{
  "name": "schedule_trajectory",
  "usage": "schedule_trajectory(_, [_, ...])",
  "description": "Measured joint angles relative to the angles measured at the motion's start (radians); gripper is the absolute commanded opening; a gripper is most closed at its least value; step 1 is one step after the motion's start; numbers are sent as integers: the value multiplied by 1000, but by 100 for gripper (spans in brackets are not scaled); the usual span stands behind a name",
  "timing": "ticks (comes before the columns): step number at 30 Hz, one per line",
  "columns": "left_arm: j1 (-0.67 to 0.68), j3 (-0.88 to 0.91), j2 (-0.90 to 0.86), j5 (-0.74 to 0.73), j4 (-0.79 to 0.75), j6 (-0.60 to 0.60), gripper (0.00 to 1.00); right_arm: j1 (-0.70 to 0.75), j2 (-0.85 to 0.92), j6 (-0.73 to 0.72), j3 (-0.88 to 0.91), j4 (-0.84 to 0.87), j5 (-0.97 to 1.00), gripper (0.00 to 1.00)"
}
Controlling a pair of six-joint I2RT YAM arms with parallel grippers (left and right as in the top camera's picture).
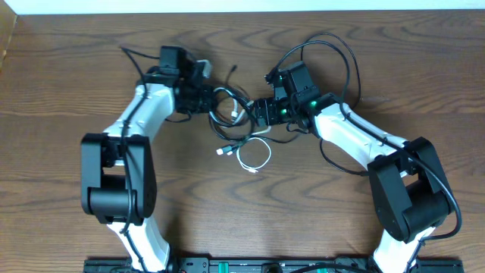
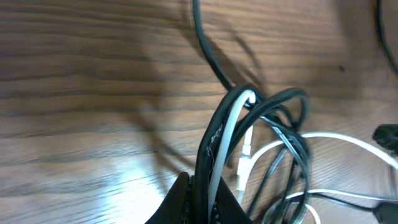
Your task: Untangle cables
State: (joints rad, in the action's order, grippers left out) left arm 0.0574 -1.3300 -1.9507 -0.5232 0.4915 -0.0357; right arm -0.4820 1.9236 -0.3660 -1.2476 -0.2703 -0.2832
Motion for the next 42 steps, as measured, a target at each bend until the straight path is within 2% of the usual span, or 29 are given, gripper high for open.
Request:
schedule_trajectory(5, [-70,0,0,-146,0,23,7,0,5,-35,0,2,42,80])
schedule_trajectory(11, [-72,0,0,-323,-1,102,7,-3,79,-53,0,31,15,86])
schedule_trajectory(15, [-69,0,0,-388,-1,138,7,-4,103,-55,1,84,-64,80])
schedule_trajectory(19, [-69,0,0,-415,-1,148,8,-4,103,-61,1,125,-151,64])
schedule_trajectory(24, [-69,0,0,-422,-1,149,8,-4,103,-64,1,129,-188,61])
schedule_trajectory(26, [-69,0,0,-422,-1,149,7,-5,103,-63,1,129,-185,55])
schedule_trajectory(35, [-50,0,0,-425,-3,148,8,-60,103,-66,1,118,-18,54])
schedule_trajectory(42, [13,0,0,-426,-21,148,8,-122,103,-66,1,119,133,46])
